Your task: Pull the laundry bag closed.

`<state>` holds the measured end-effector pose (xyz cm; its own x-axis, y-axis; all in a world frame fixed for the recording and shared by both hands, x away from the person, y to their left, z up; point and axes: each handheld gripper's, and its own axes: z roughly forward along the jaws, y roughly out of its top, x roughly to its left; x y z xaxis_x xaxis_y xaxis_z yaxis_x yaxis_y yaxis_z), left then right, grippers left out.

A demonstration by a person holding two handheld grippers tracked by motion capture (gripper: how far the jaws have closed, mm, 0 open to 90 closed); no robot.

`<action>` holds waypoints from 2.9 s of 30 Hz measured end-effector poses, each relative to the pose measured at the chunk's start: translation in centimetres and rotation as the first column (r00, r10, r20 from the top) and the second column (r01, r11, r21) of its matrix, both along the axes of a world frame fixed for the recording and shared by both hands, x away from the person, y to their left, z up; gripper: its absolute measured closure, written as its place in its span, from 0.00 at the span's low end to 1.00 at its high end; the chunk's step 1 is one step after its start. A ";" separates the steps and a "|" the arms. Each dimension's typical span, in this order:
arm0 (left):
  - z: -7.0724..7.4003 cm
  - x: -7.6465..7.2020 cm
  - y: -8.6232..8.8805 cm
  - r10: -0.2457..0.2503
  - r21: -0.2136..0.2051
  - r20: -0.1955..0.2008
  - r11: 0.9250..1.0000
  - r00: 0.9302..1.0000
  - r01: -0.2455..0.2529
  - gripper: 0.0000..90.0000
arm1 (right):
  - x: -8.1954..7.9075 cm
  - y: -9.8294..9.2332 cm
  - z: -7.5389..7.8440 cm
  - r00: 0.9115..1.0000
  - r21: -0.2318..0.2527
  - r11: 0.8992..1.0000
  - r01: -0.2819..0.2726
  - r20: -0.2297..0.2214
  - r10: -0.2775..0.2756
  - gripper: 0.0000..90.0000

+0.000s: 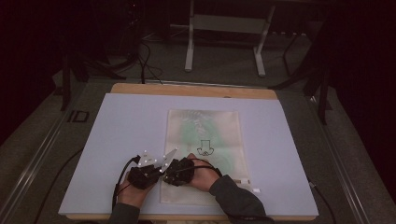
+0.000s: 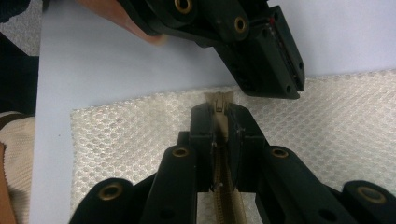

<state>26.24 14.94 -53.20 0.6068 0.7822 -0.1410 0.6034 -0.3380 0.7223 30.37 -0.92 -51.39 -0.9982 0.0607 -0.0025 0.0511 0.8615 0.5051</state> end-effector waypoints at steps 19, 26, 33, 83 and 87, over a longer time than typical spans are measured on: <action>0.1 -0.2 -0.1 -0.007 0.008 0.018 1.000 1.000 0.007 0.96 | 0.0 -0.1 0.0 1.000 0.004 1.000 0.004 -0.002 -0.004 0.91; -0.1 -0.1 -0.4 0.020 0.040 -0.012 0.999 1.000 -0.020 0.99 | 0.0 -0.1 0.0 1.000 0.004 1.000 0.006 -0.004 -0.006 0.91; 0.0 -0.3 -0.9 0.027 0.084 0.006 0.996 1.000 -0.027 0.99 | 0.1 -0.1 0.0 1.000 0.003 1.000 -0.006 0.000 0.006 0.91; 0.2 -1.3 -0.1 -0.092 0.018 0.020 0.996 0.996 0.091 0.99 | 0.3 -1.5 0.1 1.000 -0.021 1.000 -0.009 0.006 0.009 0.91; 0.2 -1.4 -0.1 -0.105 0.027 0.033 0.994 0.994 0.104 0.99 | 0.3 -1.5 0.1 1.000 -0.023 1.000 -0.009 0.008 0.009 0.91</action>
<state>24.89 14.82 -52.99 0.6893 0.7176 -0.0992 0.5387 -0.4162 0.7325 30.70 -2.44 -51.25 -0.9986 0.0518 -0.0116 0.0397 0.8731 0.4858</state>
